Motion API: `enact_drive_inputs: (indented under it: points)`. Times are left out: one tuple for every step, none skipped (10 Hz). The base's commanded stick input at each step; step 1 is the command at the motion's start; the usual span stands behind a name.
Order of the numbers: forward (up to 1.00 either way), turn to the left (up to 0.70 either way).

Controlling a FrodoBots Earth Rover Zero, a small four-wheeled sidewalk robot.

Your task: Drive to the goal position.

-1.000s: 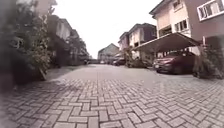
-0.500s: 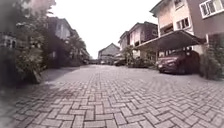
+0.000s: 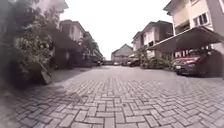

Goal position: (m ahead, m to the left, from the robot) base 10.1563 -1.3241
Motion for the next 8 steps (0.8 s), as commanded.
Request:
enact_drive_inputs:
  points:
    - [0.69,0.03]
    - [0.69,0.03]
    - [0.69,0.03]
    - [0.69,0.03]
    - [0.69,0.03]
    - [0.69,0.03]
    - [0.69,0.03]
    - [0.69,0.03]
